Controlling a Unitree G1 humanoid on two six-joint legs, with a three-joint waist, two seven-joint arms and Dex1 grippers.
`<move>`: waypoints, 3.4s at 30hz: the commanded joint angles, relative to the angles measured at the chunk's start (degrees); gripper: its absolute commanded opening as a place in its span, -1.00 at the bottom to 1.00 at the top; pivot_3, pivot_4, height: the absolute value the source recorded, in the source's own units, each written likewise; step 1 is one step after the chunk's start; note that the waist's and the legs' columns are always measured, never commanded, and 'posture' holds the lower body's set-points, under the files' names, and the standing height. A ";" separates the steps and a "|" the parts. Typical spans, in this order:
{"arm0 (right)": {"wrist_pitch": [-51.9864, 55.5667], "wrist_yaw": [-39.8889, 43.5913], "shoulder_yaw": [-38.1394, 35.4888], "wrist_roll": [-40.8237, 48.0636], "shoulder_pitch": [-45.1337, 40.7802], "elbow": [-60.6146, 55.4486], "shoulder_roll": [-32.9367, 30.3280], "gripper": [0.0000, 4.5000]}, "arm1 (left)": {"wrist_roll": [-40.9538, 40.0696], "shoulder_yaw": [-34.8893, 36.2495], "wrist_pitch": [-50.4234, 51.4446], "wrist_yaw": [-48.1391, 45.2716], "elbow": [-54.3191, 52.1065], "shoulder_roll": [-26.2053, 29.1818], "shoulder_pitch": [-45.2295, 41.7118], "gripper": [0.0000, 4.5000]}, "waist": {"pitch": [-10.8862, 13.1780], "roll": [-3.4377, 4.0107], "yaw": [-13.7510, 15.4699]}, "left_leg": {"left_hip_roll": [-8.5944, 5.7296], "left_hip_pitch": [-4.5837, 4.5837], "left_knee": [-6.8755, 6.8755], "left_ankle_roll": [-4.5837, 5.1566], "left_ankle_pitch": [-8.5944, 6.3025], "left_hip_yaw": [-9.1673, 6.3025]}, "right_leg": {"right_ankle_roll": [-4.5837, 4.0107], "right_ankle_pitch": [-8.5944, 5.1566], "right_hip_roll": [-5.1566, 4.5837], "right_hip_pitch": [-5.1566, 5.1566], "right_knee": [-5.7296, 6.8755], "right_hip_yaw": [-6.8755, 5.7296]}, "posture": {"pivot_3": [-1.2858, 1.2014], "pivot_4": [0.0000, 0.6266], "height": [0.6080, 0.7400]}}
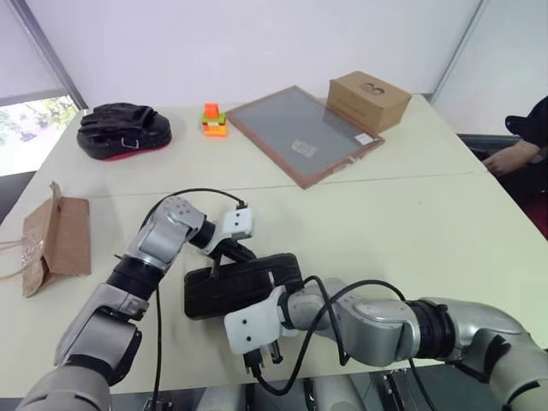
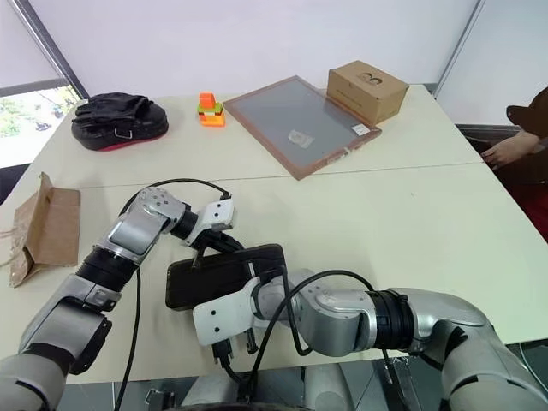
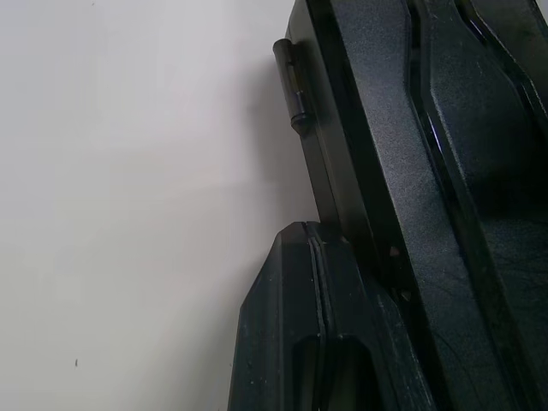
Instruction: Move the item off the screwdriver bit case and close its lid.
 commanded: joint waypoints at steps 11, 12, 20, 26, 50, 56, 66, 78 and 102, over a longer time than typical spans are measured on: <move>-1.45 -7.39 -11.77 -11.56 -6.58 17.97 -2.86 -0.98 | 1.59 -9.02 -5.86 -0.71 4.88 -8.76 5.18 -1.00 | -0.45 0.28 0.38 | 0.22 0.32 0.00 0.00 0.00 -0.05 | -0.04 -0.04 0.20 0.22 0.18 -0.02 | 0.03 -0.52 1.00; -0.88 -6.15 -12.26 -10.10 -5.66 15.72 -2.97 -0.98 | 2.85 -7.65 -8.82 2.98 8.23 -10.12 3.81 -1.00 | -0.46 0.30 0.68 | 0.21 0.51 0.00 0.00 0.00 -0.05 | -0.04 -0.04 0.18 0.46 0.15 -0.03 | 0.03 -0.52 1.00; 5.06 0.60 -18.61 -0.90 1.20 2.22 -2.07 -0.98 | 8.71 -2.76 -22.78 16.18 25.49 -11.86 -5.17 -1.00 | -0.46 0.30 2.16 | -0.01 0.98 0.13 0.01 -0.01 -0.38 | 0.36 -0.19 -0.03 1.26 -0.49 -0.25 | 0.03 -0.52 1.00; 6.58 3.49 -19.52 -1.30 2.86 -1.32 -2.72 -0.98 | 7.91 -1.26 -23.20 15.47 28.31 -9.36 -7.25 -1.00 | -0.56 0.40 1.43 | 0.00 0.99 0.03 0.01 -0.01 -0.38 | 0.44 -0.21 -0.01 1.33 -0.41 -0.24 | 0.03 -0.52 1.00; 12.69 5.10 -27.32 8.63 8.49 -6.71 8.12 -0.98 | 4.69 0.24 -18.90 6.45 25.79 -3.39 -8.25 -1.00 | -0.48 0.25 0.74 | -0.02 0.12 -0.79 -0.08 0.04 -0.28 | 0.09 -0.07 0.04 0.00 -0.52 -0.04 | 0.03 -0.52 1.00; 8.02 4.14 -21.03 5.32 8.51 -4.09 6.03 -0.98 | 3.80 0.02 -15.61 4.68 20.57 -2.57 -6.71 -1.00 | -0.47 0.24 0.08 | -0.04 -0.03 -0.77 -0.15 0.07 -0.29 | 0.08 -0.06 0.03 -0.13 -0.52 -0.04 | 0.03 -0.52 1.00; 4.48 4.36 -16.73 1.39 8.89 -0.11 5.59 -0.98 | 3.49 -0.43 -13.42 4.03 16.75 -2.89 -5.07 -1.00 | -0.44 0.19 0.17 | -0.04 -0.04 -0.77 -0.14 0.07 -0.29 | 0.08 -0.07 0.03 -0.10 -0.56 -0.05 | 0.03 -0.52 1.00; -1.13 2.87 -11.52 -10.39 6.10 7.71 5.02 -0.98 | 2.60 -2.39 -9.26 -1.73 10.89 -1.39 -2.30 -1.00 | -0.44 0.19 -0.05 | -0.06 -0.02 -0.76 -0.15 0.07 -0.30 | 0.08 -0.07 0.04 -0.08 -0.55 -0.04 | 0.03 -0.52 1.00; 1.52 0.34 -13.45 -18.51 0.60 12.00 5.58 -0.98 | 3.29 -8.89 -5.23 -3.97 -0.53 -4.15 5.66 -1.00 | -0.55 0.33 0.00 | 0.01 0.11 -0.80 -0.15 0.08 -0.31 | 0.04 -0.09 0.14 -0.03 -0.51 -0.02 | 0.03 -0.52 1.00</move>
